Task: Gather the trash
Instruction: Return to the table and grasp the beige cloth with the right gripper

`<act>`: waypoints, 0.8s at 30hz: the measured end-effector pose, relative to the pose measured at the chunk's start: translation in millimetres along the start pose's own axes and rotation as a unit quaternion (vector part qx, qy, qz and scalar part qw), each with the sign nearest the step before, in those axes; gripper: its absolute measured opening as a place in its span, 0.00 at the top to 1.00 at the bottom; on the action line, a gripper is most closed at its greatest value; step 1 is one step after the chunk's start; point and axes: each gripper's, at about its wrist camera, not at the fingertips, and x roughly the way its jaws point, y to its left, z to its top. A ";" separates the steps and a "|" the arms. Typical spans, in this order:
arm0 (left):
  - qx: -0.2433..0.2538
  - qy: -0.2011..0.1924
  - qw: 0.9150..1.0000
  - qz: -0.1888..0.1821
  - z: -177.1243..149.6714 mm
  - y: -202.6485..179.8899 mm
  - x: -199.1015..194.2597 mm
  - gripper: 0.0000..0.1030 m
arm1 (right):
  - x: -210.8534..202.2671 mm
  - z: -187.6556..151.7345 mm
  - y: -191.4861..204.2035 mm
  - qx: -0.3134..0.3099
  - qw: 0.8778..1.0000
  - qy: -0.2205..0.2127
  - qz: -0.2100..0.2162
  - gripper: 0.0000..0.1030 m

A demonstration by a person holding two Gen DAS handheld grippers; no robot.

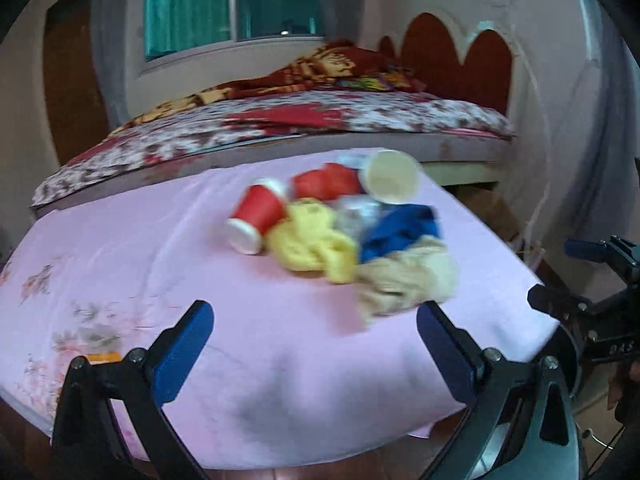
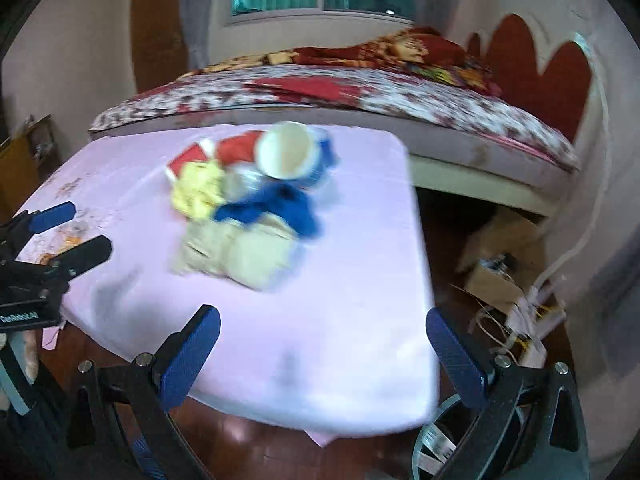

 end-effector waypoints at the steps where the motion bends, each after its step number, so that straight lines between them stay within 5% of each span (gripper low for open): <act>1: -0.003 0.002 1.000 0.006 -1.0 6.9 4.1 0.01 | 8.7 4.6 10.9 -0.002 1.000 0.000 0.008 0.00; 18: -0.044 0.031 0.998 0.010 -14.2 46.3 43.1 0.02 | 123.7 33.5 48.8 0.050 0.997 0.056 0.031 0.02; 24: -0.041 0.033 0.999 -0.003 -11.9 36.3 47.4 0.02 | 121.0 31.5 44.2 0.042 0.995 0.049 0.072 0.48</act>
